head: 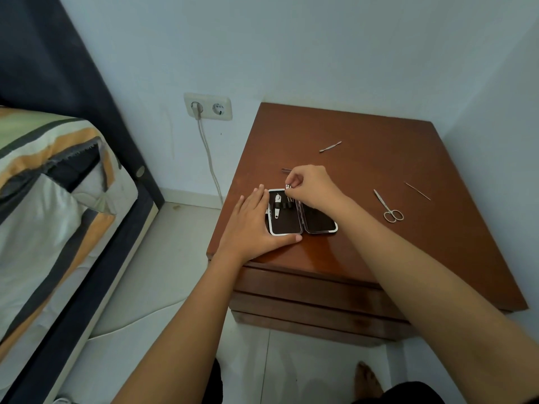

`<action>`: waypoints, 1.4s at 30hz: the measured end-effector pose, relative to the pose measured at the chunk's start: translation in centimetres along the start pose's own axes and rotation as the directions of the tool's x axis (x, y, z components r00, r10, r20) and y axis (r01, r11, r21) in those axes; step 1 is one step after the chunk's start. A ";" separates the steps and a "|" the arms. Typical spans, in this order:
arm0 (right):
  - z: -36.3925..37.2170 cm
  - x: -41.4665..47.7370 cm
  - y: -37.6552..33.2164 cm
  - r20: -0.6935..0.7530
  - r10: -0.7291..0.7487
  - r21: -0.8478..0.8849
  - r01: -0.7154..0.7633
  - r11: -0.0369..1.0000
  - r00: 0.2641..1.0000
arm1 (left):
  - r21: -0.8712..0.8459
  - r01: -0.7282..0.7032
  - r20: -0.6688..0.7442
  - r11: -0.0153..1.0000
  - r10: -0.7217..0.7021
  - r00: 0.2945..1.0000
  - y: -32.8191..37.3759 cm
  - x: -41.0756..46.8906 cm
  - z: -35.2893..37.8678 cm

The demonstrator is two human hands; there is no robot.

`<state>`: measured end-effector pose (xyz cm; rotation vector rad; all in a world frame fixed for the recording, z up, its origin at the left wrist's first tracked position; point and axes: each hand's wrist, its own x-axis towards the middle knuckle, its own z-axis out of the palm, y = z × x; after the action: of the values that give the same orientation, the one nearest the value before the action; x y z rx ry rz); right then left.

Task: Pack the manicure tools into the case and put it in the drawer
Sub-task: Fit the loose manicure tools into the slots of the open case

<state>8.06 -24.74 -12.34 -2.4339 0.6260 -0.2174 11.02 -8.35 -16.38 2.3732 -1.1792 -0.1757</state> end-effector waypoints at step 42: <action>-6.1 -9.5 11.3 -0.314 0.385 -0.025 -0.413 0.910 0.868 | 0.077 0.101 0.048 0.992 -0.105 0.993 0.7 -0.4 0.7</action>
<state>-6.39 -31.28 -14.29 -2.3069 1.2869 -0.4009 10.02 -8.67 -16.69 2.5103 -1.1051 -0.2322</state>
